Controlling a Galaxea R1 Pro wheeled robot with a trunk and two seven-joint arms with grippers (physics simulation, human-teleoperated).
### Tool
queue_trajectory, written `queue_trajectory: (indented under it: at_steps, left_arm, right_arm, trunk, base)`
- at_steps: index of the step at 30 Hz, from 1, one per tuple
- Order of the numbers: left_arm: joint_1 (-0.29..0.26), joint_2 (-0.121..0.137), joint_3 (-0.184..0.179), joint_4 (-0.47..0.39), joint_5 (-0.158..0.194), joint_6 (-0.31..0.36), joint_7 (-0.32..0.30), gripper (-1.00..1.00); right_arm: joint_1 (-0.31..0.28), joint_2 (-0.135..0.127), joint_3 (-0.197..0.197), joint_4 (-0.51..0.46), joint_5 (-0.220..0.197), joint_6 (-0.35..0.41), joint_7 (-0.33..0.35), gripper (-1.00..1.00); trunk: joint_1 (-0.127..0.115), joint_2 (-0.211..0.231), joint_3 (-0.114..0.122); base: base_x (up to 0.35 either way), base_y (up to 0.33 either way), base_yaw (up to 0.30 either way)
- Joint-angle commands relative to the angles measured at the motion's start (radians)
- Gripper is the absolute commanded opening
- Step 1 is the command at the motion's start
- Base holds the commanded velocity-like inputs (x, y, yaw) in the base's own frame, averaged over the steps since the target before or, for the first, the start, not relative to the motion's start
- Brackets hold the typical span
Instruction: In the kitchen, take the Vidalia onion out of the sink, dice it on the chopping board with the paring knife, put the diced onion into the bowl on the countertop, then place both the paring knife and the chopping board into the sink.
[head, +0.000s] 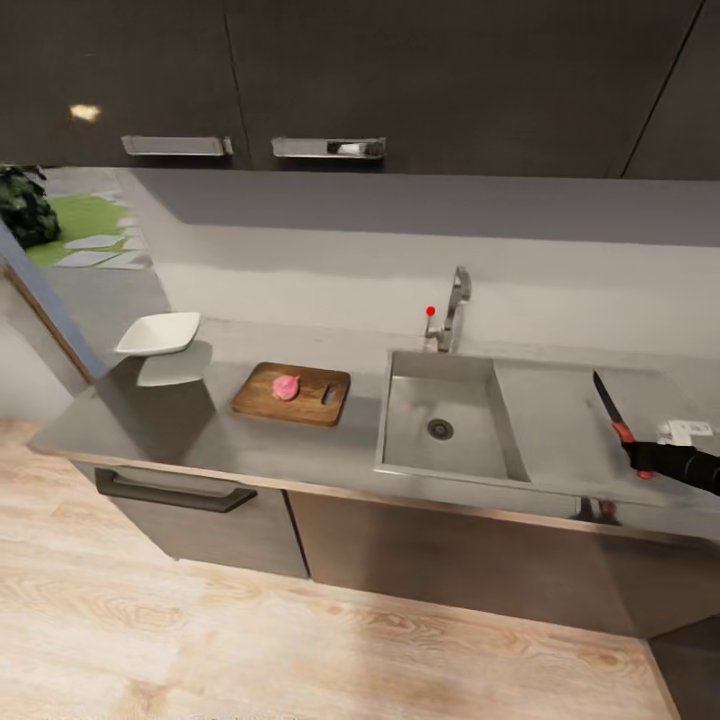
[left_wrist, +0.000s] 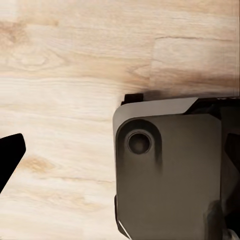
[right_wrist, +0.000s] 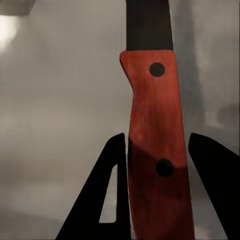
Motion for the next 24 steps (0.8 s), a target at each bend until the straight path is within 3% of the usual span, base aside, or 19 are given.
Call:
queue_trajectory:
  at_steps: [1, 12, 24]
  left_arm:
    - [-0.002, 0.001, -0.008, 0.005, 0.002, -0.007, 0.004, 1.00]
    - [-0.002, 0.002, -0.008, 0.005, 0.002, -0.007, 0.004, 1.00]
    - [-0.002, 0.002, -0.008, 0.005, 0.002, -0.007, 0.003, 1.00]
  right_arm:
    - [-0.001, 0.001, -0.005, -0.002, 0.007, 0.006, 0.008, -1.00]
    - [-0.001, 0.007, -0.006, -0.002, 0.008, 0.006, 0.008, -1.00]
    - [-0.001, 0.008, -0.005, 0.000, 0.008, 0.006, 0.008, -1.00]
  trunk:
    - [0.001, -0.002, 0.000]
    - [0.001, -0.002, 0.015]
    - [0.001, -0.002, 0.034]
  base:
    - [-0.045, 0.335, 0.178]
    - [-0.007, 0.335, 0.171]
    - [0.005, 0.335, 0.014]
